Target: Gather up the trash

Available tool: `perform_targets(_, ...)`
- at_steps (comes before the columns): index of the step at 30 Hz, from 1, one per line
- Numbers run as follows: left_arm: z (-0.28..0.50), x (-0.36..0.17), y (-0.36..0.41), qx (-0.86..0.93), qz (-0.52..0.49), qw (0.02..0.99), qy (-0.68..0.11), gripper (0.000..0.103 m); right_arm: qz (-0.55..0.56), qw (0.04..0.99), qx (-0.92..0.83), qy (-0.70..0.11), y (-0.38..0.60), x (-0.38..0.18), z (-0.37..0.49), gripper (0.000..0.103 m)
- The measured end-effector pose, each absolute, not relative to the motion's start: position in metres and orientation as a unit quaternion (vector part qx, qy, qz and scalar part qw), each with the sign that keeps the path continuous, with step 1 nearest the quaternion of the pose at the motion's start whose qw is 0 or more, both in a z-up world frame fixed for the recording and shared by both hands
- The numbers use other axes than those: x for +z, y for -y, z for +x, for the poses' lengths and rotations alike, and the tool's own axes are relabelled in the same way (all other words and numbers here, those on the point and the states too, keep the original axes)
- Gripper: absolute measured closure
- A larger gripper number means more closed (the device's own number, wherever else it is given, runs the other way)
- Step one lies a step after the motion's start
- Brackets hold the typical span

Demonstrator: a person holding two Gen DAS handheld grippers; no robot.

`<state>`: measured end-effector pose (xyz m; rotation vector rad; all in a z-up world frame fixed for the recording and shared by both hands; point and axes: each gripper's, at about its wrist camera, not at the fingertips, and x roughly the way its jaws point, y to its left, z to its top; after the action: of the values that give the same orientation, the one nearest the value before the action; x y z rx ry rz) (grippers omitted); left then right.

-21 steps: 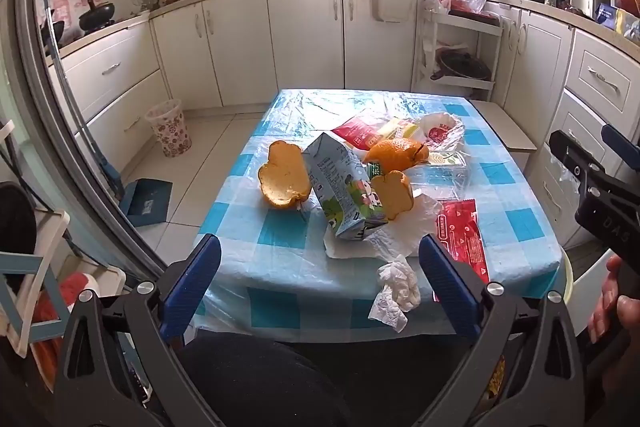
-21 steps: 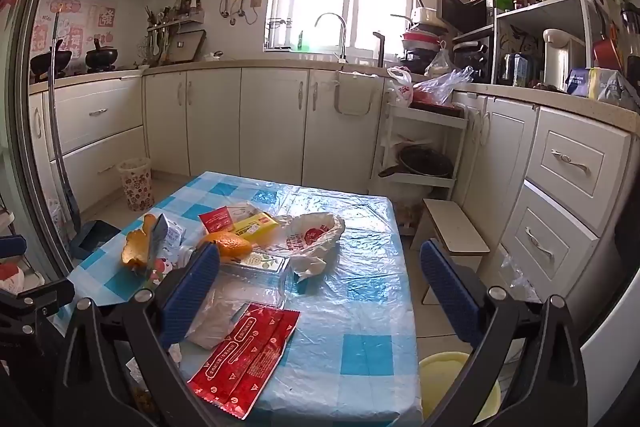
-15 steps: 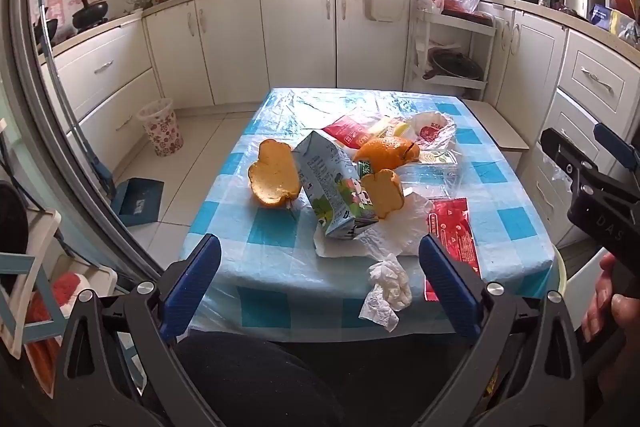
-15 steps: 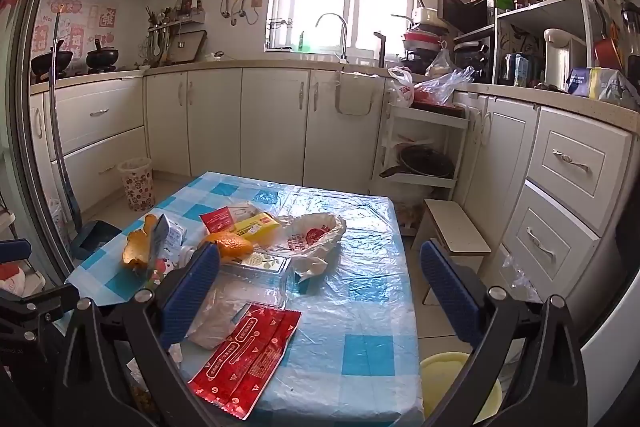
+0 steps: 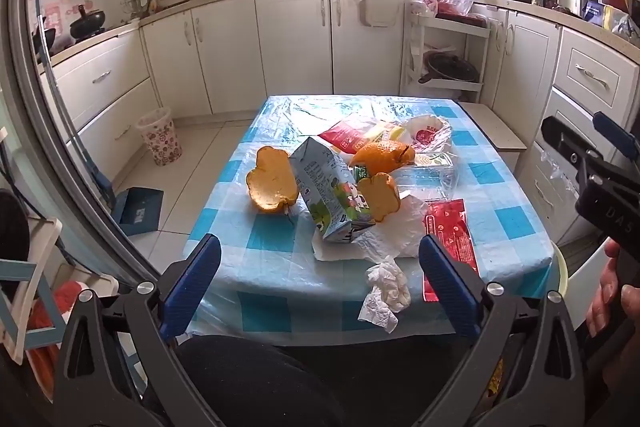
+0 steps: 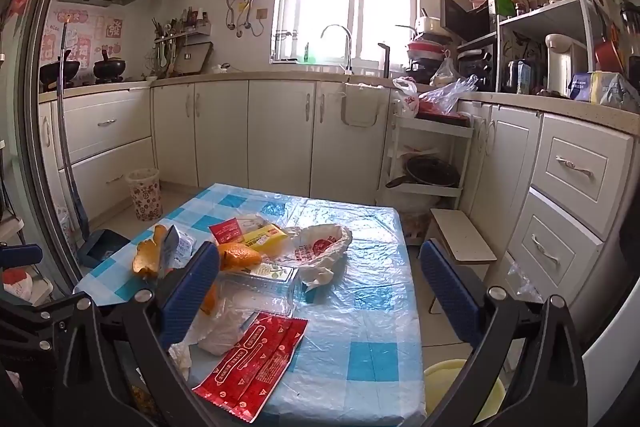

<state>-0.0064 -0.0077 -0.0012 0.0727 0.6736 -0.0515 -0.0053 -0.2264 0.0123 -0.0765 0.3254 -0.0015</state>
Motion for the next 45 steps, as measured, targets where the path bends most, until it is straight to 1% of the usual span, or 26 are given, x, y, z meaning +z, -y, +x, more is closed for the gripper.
perform_targets(7,-0.008,-0.001,0.014,-0.030,0.044,0.943,-0.328,0.008,-0.049,0.987,-0.006,-0.152,0.225,0.011,-0.008,0.007)
perform_targets(45,-0.012,-0.002,0.023,-0.033,0.054,0.943,-0.326,0.008,-0.052,0.984,-0.004,-0.167,0.227,0.010,-0.007,0.007)
